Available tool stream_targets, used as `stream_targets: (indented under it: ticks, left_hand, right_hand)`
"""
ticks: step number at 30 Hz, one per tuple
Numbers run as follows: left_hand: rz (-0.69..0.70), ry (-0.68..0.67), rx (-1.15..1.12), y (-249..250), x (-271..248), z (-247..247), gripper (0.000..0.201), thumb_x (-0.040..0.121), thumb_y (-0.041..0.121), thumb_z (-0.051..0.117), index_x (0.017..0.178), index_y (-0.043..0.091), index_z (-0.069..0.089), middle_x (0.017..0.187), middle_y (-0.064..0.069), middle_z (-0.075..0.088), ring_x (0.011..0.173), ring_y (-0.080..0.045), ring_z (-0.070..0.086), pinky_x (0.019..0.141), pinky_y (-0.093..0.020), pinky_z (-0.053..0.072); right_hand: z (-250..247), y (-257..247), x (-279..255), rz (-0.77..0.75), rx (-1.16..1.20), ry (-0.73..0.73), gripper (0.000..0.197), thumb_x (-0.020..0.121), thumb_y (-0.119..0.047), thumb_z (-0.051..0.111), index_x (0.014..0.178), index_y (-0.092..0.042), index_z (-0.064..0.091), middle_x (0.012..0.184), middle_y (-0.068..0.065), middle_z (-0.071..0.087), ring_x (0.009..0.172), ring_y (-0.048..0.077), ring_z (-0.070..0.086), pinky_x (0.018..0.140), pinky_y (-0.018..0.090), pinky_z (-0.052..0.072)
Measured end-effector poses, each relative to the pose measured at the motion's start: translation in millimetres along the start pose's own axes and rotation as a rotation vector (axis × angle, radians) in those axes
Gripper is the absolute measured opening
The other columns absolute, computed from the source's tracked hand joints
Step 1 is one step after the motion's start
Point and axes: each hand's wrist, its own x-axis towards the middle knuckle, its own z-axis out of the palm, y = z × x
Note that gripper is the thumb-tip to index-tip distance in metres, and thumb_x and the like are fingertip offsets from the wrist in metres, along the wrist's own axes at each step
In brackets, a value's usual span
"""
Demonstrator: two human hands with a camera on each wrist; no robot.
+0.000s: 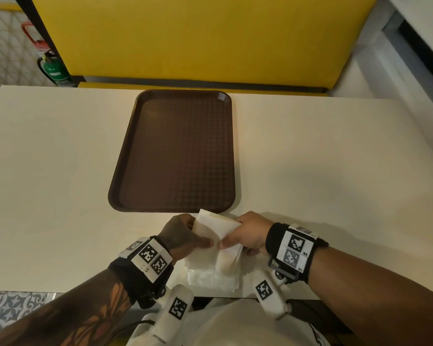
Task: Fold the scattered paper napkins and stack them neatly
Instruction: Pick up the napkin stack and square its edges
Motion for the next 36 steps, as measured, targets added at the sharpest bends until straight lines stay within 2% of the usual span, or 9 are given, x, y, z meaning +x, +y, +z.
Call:
stream_targets:
  ticks: [4,10,19,25,27,29,32,34,36]
  left_hand:
    - [0.027,-0.022,-0.024,2,-1,-2,0.052,0.057,0.022,0.089,0.103,0.013,0.066,0.102,-0.007,0.072,0.096,-0.026,0.067,0.086,-0.048,0.056]
    - [-0.005,-0.108,-0.141,0,3,-10,0.072,0.039,0.036,0.092,0.104,0.013,0.07,0.102,-0.007,0.073,0.099,-0.029,0.068,0.087,-0.051,0.055]
    - [-0.202,-0.167,-0.269,3,-5,-14,0.073,0.043,0.037,0.093,0.105,0.007,0.07,0.1,-0.008,0.074,0.097,-0.026,0.07,0.089,-0.042,0.055]
    - [-0.275,-0.211,-0.331,6,-10,-12,0.064,0.055,0.028,0.085,0.113,0.012,0.065,0.106,-0.009,0.073,0.102,-0.028,0.065,0.07,-0.032,0.05]
    - [-0.252,-0.211,-0.317,4,-10,-11,0.068,0.051,0.032,0.085,0.112,0.013,0.066,0.105,-0.007,0.073,0.102,-0.027,0.065,0.077,-0.036,0.053]
    - [-0.223,-0.221,-0.303,3,-10,-12,0.071,0.049,0.033,0.087,0.113,0.013,0.065,0.105,-0.007,0.073,0.102,-0.027,0.067,0.086,-0.042,0.054]
    - [-0.195,-0.266,-0.289,4,-11,-17,0.065,0.056,0.029,0.087,0.115,0.012,0.065,0.106,-0.007,0.073,0.102,-0.028,0.067,0.083,-0.04,0.055]
    - [-0.181,-0.286,-0.303,4,-11,-20,0.059,0.063,0.024,0.085,0.116,0.01,0.065,0.108,-0.008,0.072,0.103,-0.029,0.067,0.087,-0.042,0.054]
    - [-0.172,-0.305,-0.315,5,-11,-22,0.059,0.064,0.023,0.085,0.117,0.011,0.064,0.111,-0.007,0.072,0.106,-0.028,0.066,0.092,-0.046,0.052]
  right_hand:
    - [1,1,-2,-0.084,-0.02,0.017,0.043,0.067,-0.021,0.085,0.106,-0.015,0.068,0.102,0.008,0.07,0.093,0.025,0.066,0.081,0.042,0.059]
    - [-4,-3,-1,-0.161,0.006,-0.014,0.044,0.069,-0.014,0.082,0.111,-0.016,0.068,0.103,0.01,0.071,0.092,0.027,0.069,0.077,0.048,0.06]
    - [-15,-5,-3,-0.245,0.096,-0.057,0.045,0.069,-0.008,0.084,0.11,-0.014,0.066,0.104,0.011,0.07,0.094,0.027,0.07,0.076,0.05,0.06]
    - [-14,-5,-1,-0.262,0.14,-0.093,0.049,0.066,-0.007,0.086,0.111,-0.012,0.067,0.105,0.013,0.071,0.095,0.029,0.07,0.079,0.052,0.059]
    - [-13,-5,-1,-0.263,0.131,-0.092,0.049,0.066,-0.006,0.085,0.112,-0.012,0.066,0.106,0.013,0.07,0.095,0.029,0.069,0.08,0.052,0.058]
    - [-15,-6,-3,-0.266,0.082,-0.104,0.051,0.067,-0.013,0.086,0.113,-0.014,0.064,0.107,0.012,0.068,0.096,0.027,0.068,0.079,0.05,0.059]
    - [-25,-8,-8,-0.213,-0.064,-0.194,0.071,0.058,-0.053,0.083,0.118,-0.022,0.061,0.111,0.006,0.067,0.1,0.023,0.065,0.08,0.041,0.059]
    - [-31,-8,-9,-0.177,-0.054,-0.177,0.08,0.059,-0.078,0.064,0.115,-0.021,0.062,0.104,0.004,0.068,0.091,0.021,0.064,0.075,0.038,0.055]
    - [-36,-5,-3,-0.108,0.114,-0.029,0.079,0.076,-0.081,0.041,0.11,-0.013,0.064,0.087,0.004,0.066,0.076,0.021,0.059,0.068,0.037,0.047]
